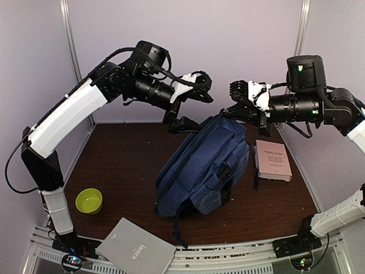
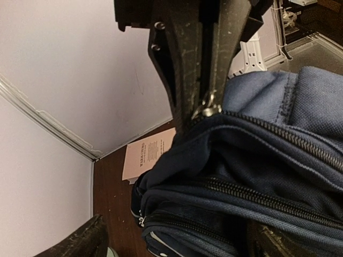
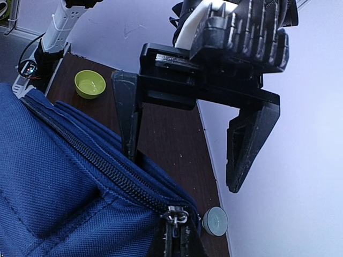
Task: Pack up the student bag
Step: Adjust the student bag at the center of the board.
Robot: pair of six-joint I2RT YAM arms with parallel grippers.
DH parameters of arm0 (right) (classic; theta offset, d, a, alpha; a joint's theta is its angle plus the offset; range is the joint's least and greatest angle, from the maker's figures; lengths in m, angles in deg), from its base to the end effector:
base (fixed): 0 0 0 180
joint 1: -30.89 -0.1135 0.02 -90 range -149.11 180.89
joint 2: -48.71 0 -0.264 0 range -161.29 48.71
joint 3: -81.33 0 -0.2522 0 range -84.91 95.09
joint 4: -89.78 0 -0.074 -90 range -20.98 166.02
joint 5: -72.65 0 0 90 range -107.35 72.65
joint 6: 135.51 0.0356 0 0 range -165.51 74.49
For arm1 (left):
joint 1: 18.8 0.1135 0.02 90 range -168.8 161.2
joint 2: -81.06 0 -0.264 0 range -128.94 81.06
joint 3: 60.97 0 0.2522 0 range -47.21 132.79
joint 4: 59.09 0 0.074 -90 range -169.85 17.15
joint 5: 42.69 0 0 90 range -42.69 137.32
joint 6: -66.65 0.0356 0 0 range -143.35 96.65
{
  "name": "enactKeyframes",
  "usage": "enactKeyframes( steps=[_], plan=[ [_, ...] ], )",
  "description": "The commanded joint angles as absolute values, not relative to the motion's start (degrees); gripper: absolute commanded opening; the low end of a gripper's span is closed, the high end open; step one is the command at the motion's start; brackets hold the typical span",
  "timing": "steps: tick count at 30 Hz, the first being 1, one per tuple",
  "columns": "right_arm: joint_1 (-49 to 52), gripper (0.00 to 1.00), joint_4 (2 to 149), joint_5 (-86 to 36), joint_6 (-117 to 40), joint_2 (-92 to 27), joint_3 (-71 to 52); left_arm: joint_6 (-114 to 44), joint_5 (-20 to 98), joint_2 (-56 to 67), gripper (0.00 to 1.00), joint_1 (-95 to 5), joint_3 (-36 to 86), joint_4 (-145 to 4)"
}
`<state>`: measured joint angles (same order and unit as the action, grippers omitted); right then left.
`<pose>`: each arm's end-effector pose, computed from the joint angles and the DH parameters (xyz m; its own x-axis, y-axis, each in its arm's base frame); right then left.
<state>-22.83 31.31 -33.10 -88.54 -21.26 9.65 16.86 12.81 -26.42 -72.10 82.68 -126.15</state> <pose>0.1277 0.1903 0.4808 0.4836 -0.4511 -0.7501 -0.8163 0.0769 -0.5725 0.2178 -0.3260 0.4611 0.3798 0.3807 -0.8431 0.9245 -0.1872 0.3319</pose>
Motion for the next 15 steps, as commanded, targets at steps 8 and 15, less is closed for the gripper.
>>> enactKeyframes(
  steps=[8, 15],
  plan=[
    [-23.31, 0.00, 48.63, -33.52, -86.53, -17.03, 7.35, 14.72, 7.07, -27.22, 0.97, -77.23, 80.42, -113.30],
    [-23.26, 0.00, 49.35, -33.89, -86.23, -16.47, 5.73, 16.11, -0.42, -28.30, 0.68, -79.72, 76.13, -108.44]
  ],
)
